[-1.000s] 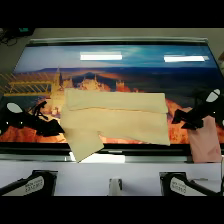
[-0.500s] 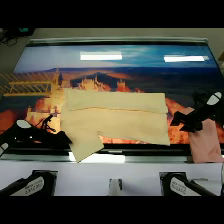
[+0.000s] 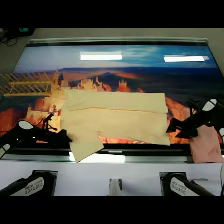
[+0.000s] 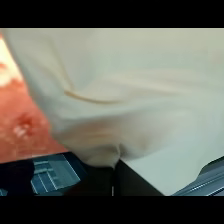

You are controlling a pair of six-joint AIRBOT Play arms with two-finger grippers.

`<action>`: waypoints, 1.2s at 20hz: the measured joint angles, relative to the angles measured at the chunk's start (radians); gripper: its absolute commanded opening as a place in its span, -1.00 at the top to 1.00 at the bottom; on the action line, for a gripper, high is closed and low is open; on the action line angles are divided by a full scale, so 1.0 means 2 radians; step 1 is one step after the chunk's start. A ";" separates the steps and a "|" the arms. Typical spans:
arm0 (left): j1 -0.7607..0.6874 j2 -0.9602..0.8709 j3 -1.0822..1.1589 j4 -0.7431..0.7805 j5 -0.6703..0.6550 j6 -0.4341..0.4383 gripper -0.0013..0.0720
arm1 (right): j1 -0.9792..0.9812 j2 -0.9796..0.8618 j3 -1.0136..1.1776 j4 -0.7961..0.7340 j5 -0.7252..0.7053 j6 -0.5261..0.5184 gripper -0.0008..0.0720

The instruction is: Fold the shirts.

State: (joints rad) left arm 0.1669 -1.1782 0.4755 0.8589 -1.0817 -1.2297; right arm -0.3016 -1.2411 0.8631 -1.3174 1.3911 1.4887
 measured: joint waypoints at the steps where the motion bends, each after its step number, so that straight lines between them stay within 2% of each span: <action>1: 0.000 0.000 0.000 0.000 0.001 0.002 0.88 | 0.000 0.001 -0.011 0.006 -0.007 -0.004 -0.38; 17: 0.000 0.000 0.000 -0.002 -0.001 0.005 0.88 | 0.000 0.002 -0.090 0.023 -0.083 -0.006 -0.31; 18: 0.000 0.000 0.000 -0.002 -0.001 0.005 0.88 | 0.000 0.002 -0.092 0.025 -0.085 -0.006 -0.06; 19: 0.000 0.000 0.000 -0.002 -0.001 0.005 0.88 | 0.000 0.002 -0.092 0.026 -0.087 -0.006 0.02; 20: 0.000 0.000 0.000 -0.002 -0.001 0.005 0.88 | 0.000 0.002 -0.093 0.027 -0.093 -0.005 0.23; 21: 0.000 0.000 0.000 -0.002 -0.001 0.005 0.88 | 0.000 0.002 -0.093 0.028 -0.095 -0.004 0.70; 22: 0.000 0.000 0.000 -0.002 -0.001 0.005 0.88 | 0.000 0.002 -0.093 0.028 -0.094 -0.003 0.90; 24: 0.000 0.000 0.000 -0.002 -0.001 0.005 0.88 | 0.000 0.002 -0.094 0.030 -0.097 -0.001 0.91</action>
State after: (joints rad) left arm 0.1665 -1.1782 0.4755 0.8547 -1.0840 -1.2194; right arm -0.3016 -1.2366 0.6754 -1.2572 1.1980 1.4868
